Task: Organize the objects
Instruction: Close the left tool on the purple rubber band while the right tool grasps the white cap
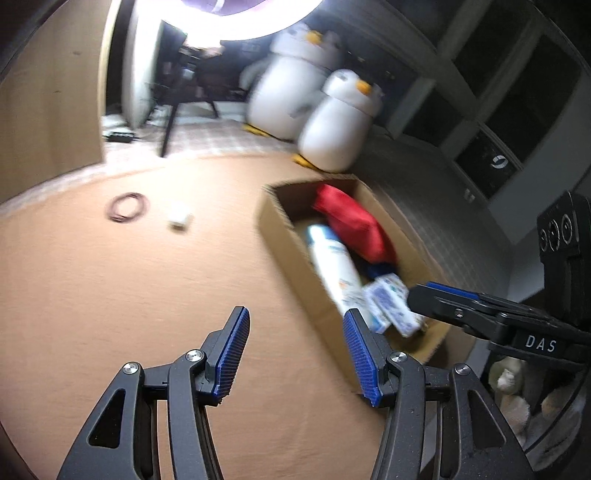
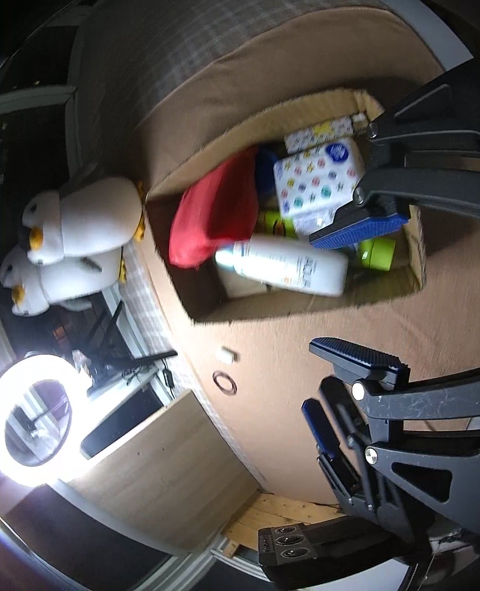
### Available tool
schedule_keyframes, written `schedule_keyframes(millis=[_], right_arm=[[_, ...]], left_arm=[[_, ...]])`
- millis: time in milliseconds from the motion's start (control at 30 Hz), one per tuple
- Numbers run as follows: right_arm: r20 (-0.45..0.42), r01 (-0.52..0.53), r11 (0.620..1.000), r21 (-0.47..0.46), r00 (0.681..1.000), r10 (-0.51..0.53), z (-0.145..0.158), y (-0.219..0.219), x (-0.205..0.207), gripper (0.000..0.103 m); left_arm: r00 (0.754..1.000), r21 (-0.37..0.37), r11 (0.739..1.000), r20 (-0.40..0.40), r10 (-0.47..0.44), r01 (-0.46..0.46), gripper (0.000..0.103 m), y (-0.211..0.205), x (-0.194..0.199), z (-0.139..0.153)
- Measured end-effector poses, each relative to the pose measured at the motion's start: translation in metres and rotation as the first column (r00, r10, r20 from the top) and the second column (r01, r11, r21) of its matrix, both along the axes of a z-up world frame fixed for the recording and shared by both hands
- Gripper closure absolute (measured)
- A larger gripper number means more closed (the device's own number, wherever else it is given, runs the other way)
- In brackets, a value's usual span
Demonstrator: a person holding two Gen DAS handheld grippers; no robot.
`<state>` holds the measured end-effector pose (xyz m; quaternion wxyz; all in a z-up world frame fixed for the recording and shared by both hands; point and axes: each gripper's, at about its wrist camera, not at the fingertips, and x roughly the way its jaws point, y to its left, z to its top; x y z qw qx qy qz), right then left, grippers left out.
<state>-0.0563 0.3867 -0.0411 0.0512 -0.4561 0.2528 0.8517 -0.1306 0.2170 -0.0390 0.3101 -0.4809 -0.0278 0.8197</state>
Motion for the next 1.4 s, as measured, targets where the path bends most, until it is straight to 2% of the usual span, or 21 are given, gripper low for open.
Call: schedule_keyframes(millis=[133, 267, 467, 633, 700, 833, 900, 933, 967, 1033, 1100, 1133, 1200, 1400], right_arm=[[-0.014, -0.027, 0.999, 0.018, 1.000, 0.027, 0.010, -0.012, -0.012, 0.057], [-0.052, -0.063, 0.996, 0.060, 0.996, 0.066, 0.034, -0.028, -0.035, 0.057], [-0.090, -0.084, 0.988, 0.129, 0.991, 0.096, 0.061, -0.044, -0.067, 0.057], [-0.115, -0.094, 0.983, 0.155, 0.987, 0.112, 0.079, -0.049, -0.094, 0.056], [-0.129, -0.080, 0.985, 0.154, 0.986, 0.101, 0.086, -0.047, -0.119, 0.055], [-0.124, -0.076, 0.992, 0.106, 0.988, 0.089, 0.080, -0.044, -0.146, 0.045], [-0.106, -0.066, 0.996, 0.066, 0.992, 0.073, 0.067, -0.042, -0.164, 0.044], [-0.074, -0.062, 0.998, 0.014, 0.995, 0.062, 0.047, -0.040, -0.181, 0.044], [-0.074, -0.062, 0.998, 0.014, 0.995, 0.062, 0.047, -0.040, -0.181, 0.044], [-0.039, -0.057, 0.998, -0.019, 0.998, 0.056, 0.028, -0.038, -0.195, 0.044], [0.018, -0.050, 0.997, -0.051, 0.999, 0.051, -0.003, -0.037, -0.215, 0.044], [0.018, -0.050, 0.997, -0.051, 0.999, 0.051, -0.003, -0.037, -0.215, 0.044], [0.071, -0.050, 0.997, -0.059, 0.996, 0.054, -0.028, -0.037, -0.234, 0.044], [0.157, -0.102, 0.994, -0.035, 0.982, 0.106, -0.064, -0.048, -0.258, 0.044]], left_arm=[[0.997, -0.007, 0.998, -0.032, 0.065, -0.066, 0.046, -0.037, -0.019, 0.019], [0.989, -0.009, 0.992, -0.070, 0.128, -0.129, 0.046, -0.072, -0.041, 0.038], [0.978, -0.035, 0.985, -0.125, 0.165, -0.170, 0.046, -0.104, -0.077, 0.066], [0.967, -0.057, 0.978, -0.171, 0.189, -0.201, 0.031, -0.113, -0.113, 0.086], [0.966, -0.061, 0.977, -0.172, 0.191, -0.204, 0.030, -0.114, -0.131, 0.087], [0.976, -0.082, 0.979, -0.133, 0.173, -0.185, 0.027, -0.107, -0.161, 0.066], [0.981, -0.092, 0.980, -0.094, 0.167, -0.175, 0.027, -0.101, -0.174, 0.046], [0.983, -0.100, 0.980, -0.074, 0.165, -0.172, 0.027, -0.098, -0.180, 0.034], [0.985, -0.113, 0.979, -0.054, 0.163, -0.168, 0.027, -0.095, -0.186, 0.021], [0.987, -0.130, 0.979, -0.024, 0.157, -0.159, 0.027, -0.089, -0.193, -0.002], [0.988, -0.148, 0.977, 0.009, 0.154, -0.151, 0.027, -0.086, -0.200, -0.026], [0.988, -0.163, 0.976, 0.016, 0.153, -0.148, 0.027, -0.083, -0.203, -0.036], [0.989, -0.194, 0.971, 0.021, 0.147, -0.140, 0.027, -0.079, -0.208, -0.054], [0.987, -0.215, 0.968, 0.063, 0.150, -0.133, 0.027, -0.072, -0.225, -0.093]])
